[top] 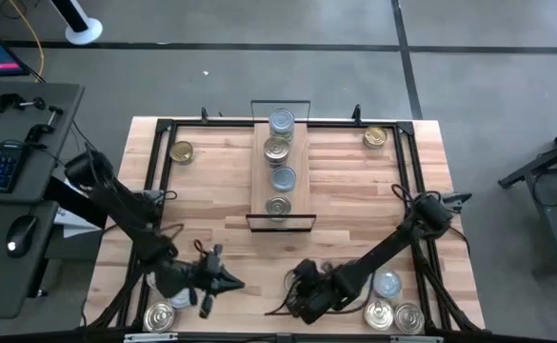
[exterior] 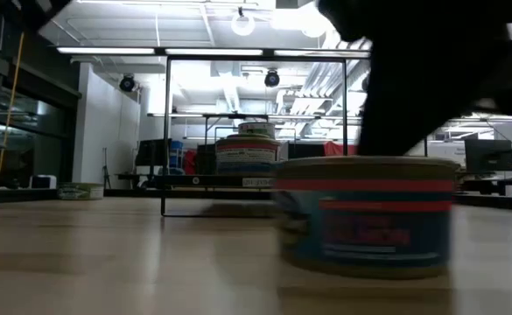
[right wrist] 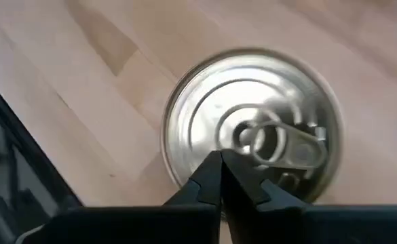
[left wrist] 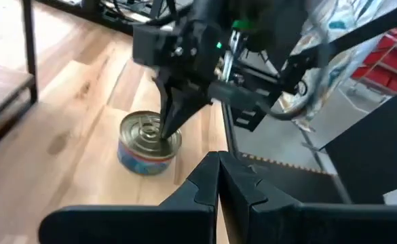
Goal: Stack canned seafood by type on shelf
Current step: Move the pink and blue tuna can to the bottom middle of the table, then stack the pink and blue tuna cans on top of the pink and blue tuna can
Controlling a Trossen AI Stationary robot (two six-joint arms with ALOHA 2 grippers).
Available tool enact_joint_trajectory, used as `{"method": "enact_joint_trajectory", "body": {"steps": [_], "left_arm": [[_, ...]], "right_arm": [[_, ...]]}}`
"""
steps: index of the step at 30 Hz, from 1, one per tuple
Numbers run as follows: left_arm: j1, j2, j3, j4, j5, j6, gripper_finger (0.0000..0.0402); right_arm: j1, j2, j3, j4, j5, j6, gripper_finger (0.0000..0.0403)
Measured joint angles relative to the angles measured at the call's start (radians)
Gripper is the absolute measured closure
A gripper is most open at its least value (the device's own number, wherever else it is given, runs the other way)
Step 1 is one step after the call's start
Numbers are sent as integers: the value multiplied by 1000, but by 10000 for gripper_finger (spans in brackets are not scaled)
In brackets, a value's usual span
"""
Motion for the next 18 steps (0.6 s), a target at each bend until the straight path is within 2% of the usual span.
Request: {"method": "enact_joint_trajectory", "body": {"steps": [3, 6, 9, 12, 15, 18], "left_arm": [[17, 88, 24, 40, 1, 38, 401], [46, 170, 95, 30, 18, 143, 402], [81, 258, 187, -19, 58, 302, 401], [112, 342, 267, -72, 60, 421, 401], [143, 402, 313, -83, 61, 473, 401], [169, 432, 332, -83, 60, 475, 401]], "right_arm": [[-12, -2, 84, -64, 47, -124, 403], [-14, -42, 127, -171, 77, -173, 403], [2, -74, 122, -257, 71, -179, 403], [27, -126, 58, -261, 8, -153, 403], [59, -170, -73, -135, -74, -92, 403], [94, -208, -264, 167, -133, -6, 403]]}}
